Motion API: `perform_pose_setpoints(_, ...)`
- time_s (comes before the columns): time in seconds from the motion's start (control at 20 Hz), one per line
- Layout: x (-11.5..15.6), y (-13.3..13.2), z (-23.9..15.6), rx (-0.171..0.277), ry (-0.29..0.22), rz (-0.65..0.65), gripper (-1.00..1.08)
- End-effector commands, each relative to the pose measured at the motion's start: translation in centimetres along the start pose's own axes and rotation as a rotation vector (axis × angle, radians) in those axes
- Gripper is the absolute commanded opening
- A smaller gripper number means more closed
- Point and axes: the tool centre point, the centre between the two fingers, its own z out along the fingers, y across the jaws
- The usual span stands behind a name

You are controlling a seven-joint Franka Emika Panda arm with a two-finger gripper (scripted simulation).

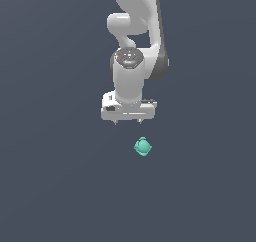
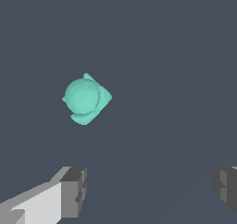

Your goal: Pick up the object and move it to a goal position.

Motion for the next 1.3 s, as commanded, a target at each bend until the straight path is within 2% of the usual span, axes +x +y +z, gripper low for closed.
perform_pose_setpoints(0.0,0.0,0.0,0.0,0.0,0.0,-0.003,1.0)
perform_pose_setpoints(0.65,0.5,-0.5,0.4,0.002,0.002,0.046,1.0)
perform_pose_setpoints(1.25,2.6,-2.5,2.4,0.01,0.008,0.259,1.0)
